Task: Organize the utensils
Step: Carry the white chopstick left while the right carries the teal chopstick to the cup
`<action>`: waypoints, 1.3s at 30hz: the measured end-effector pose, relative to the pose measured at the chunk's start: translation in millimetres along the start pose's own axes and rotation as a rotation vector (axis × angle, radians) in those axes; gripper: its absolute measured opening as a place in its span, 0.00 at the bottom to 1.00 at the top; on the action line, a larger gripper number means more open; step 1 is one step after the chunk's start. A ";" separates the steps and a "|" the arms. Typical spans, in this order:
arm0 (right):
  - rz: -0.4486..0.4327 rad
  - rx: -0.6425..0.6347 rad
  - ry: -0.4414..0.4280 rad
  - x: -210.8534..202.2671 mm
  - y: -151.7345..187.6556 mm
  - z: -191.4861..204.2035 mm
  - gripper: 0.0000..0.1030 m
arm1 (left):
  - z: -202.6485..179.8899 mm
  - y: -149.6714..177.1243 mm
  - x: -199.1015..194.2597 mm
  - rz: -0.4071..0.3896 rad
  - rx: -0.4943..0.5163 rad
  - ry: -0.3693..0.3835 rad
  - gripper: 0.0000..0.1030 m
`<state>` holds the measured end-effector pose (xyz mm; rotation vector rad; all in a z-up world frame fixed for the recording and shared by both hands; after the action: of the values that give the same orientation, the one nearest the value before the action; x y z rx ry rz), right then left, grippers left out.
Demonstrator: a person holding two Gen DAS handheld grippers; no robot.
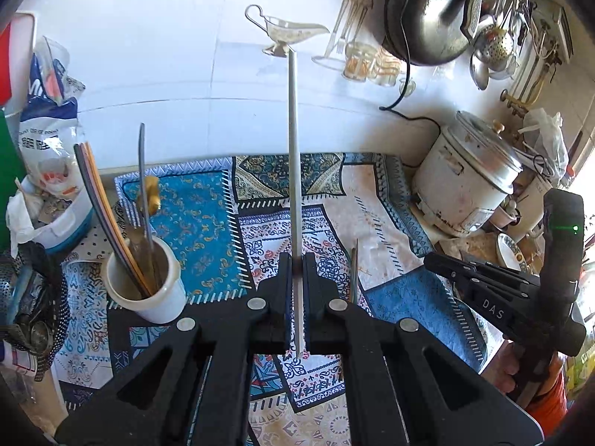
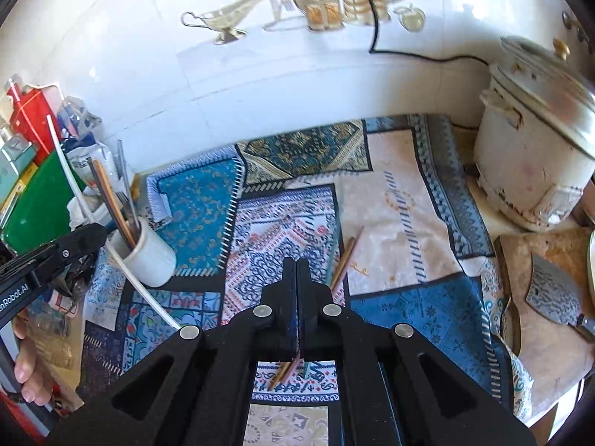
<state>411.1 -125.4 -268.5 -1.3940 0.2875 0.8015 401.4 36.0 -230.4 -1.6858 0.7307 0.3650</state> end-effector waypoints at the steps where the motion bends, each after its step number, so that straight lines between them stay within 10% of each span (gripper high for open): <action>1: 0.006 -0.003 0.004 2.9 0.3 0.4 0.00 | 3.6 -1.6 -2.7 -0.007 -0.003 -0.008 0.03; 17: 0.339 0.068 0.103 111.9 61.2 -60.2 0.20 | 57.7 12.6 -6.2 0.008 -0.106 -0.111 0.04; 39: 0.339 -0.036 0.088 170.9 33.3 -47.8 0.05 | 75.7 9.1 6.3 0.011 -0.154 -0.171 0.04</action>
<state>523.8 -115.0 -409.1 -1.4355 0.5914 1.0277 411.2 105.9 -259.9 -1.7701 0.5976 0.5782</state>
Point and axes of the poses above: each gripper's, at about its wrist camera, not at the fingertips, and x roughly the way its jaws point, z to its left, y to its underside, the point moved 9 cm from there along x, roughly the way its jaws point, and after that the axes turned 9 degrees about -z, right-handed, at the moved point
